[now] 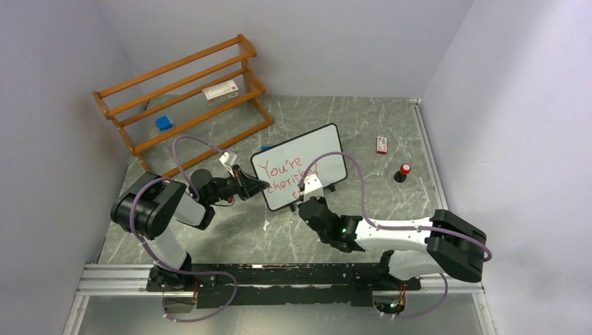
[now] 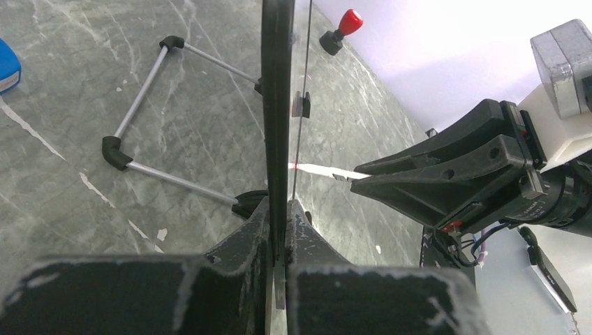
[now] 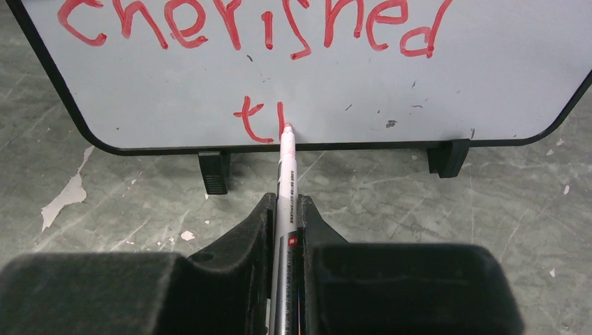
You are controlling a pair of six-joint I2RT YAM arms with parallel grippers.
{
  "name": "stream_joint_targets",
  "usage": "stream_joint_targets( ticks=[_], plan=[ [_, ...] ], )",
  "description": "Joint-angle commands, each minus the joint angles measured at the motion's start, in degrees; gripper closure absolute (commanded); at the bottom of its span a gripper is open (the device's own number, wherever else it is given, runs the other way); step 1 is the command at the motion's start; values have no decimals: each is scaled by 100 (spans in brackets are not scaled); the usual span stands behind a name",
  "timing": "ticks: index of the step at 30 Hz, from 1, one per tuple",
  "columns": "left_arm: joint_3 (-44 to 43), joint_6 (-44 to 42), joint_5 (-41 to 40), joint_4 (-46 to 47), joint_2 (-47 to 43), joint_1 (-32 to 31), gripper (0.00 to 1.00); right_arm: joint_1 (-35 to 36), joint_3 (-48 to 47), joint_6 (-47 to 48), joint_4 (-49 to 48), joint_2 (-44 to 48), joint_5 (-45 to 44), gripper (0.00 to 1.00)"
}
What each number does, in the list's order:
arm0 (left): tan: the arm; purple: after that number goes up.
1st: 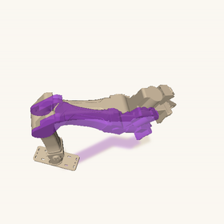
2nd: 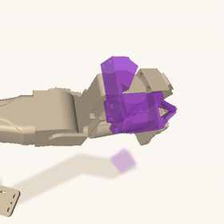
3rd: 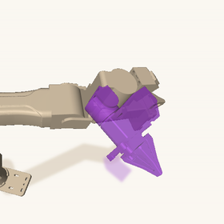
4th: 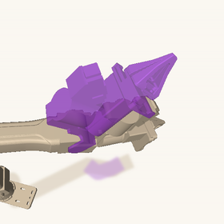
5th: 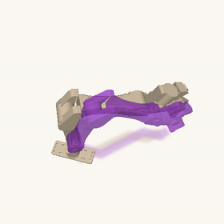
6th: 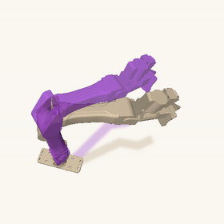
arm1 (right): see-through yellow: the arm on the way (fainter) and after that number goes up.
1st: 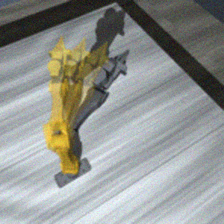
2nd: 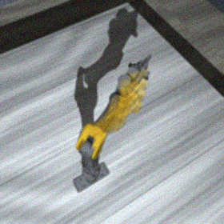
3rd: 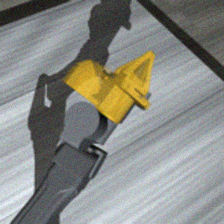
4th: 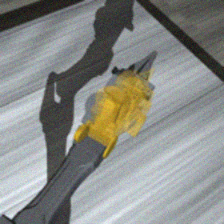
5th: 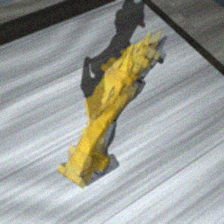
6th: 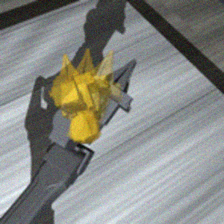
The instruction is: Write a sentence on the whiteboard
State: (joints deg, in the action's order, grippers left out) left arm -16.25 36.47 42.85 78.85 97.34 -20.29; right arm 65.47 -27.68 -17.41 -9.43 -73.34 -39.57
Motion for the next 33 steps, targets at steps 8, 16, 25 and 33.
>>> stream_joint_targets(
  ticks=[8, 16, 25, 33],
  plan=[
    [-18, 111, 56, 319, 197, 43, 95, -140, -115, 132, -348, 65, -252, 100],
    [-23, 114, 59, 316, 211, 43, 95, -201, -132, 166, -375, 83, -230, 100],
    [-17, 71, 39, 218, 145, 47, 95, -274, -141, 103, -295, 100, -212, 100],
    [-25, -11, -12, 55, 73, 43, 95, -293, -69, 16, -118, 282, -135, 100]
  ],
)
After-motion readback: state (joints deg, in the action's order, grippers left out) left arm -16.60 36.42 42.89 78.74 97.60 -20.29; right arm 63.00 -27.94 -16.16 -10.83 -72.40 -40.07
